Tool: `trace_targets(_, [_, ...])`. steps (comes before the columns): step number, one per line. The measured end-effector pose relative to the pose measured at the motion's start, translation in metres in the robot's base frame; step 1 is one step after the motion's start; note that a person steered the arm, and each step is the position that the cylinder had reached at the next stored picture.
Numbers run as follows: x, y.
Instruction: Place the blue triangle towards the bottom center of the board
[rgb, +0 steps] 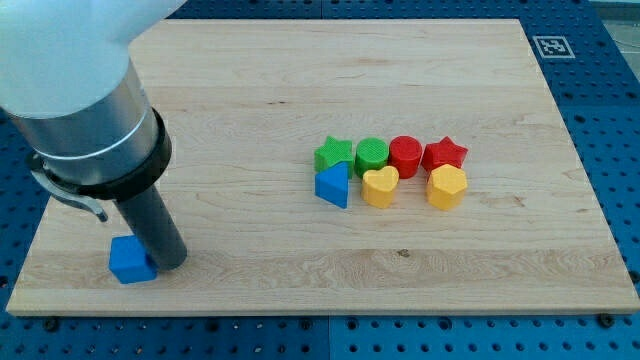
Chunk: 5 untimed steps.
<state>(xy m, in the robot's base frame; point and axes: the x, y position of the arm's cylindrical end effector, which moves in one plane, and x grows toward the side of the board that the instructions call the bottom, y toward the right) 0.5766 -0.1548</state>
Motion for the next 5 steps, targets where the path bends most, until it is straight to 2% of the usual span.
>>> trace_targets(2, [0.003,-0.014])
trace_targets(5, [-0.003,0.040])
